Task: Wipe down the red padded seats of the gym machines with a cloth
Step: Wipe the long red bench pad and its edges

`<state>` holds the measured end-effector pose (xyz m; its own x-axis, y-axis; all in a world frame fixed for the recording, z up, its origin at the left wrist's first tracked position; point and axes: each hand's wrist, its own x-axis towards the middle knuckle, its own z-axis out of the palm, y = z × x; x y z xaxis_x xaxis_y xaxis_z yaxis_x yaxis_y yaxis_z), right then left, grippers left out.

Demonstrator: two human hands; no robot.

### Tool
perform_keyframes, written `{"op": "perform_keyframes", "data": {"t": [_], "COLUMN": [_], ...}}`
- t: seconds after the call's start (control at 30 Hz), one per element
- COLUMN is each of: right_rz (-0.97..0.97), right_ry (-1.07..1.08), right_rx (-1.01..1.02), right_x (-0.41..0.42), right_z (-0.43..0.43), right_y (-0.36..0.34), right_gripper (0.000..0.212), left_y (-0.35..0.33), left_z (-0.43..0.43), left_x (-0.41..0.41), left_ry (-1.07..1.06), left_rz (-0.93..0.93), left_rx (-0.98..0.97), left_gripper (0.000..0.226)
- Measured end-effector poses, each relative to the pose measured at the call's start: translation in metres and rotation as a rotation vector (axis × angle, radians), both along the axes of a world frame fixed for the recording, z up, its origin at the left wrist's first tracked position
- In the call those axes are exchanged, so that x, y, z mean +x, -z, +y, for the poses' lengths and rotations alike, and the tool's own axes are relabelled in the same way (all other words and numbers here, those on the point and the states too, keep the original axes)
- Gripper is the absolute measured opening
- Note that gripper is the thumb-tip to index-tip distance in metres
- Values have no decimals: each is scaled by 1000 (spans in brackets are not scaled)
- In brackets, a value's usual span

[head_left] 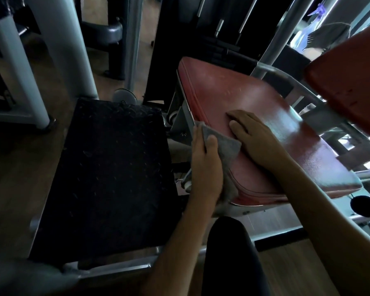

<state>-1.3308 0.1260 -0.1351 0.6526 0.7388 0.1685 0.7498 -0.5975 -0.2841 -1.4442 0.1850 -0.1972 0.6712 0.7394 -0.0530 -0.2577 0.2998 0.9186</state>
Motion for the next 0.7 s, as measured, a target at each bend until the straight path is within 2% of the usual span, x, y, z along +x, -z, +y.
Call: {"op": "perform_keyframes", "data": {"t": [0.13, 0.23, 0.4, 0.6, 0.7], "right_rz": [-3, -10, -2, -2, 9], "right_ry": [2, 7, 12, 18, 6], "right_rx": [0, -5, -14, -15, -13], "right_x": [-2, -2, -2, -3, -4], "right_z": [0, 2, 2, 1, 0], "right_y": [-1, 0, 0, -2, -2], "right_gripper": [44, 43, 43, 43, 43], "left_y": [-1, -2, 1, -9, -7], "left_z": [-30, -64, -22, -47, -16], "left_x": [-22, -50, -20, -46, -20], "left_ry": [-15, -34, 5, 16, -1], "left_rz": [-29, -66, 5, -50, 3], "left_rx": [-19, -66, -12, -50, -32], "left_gripper": [53, 41, 49, 48, 53]}}
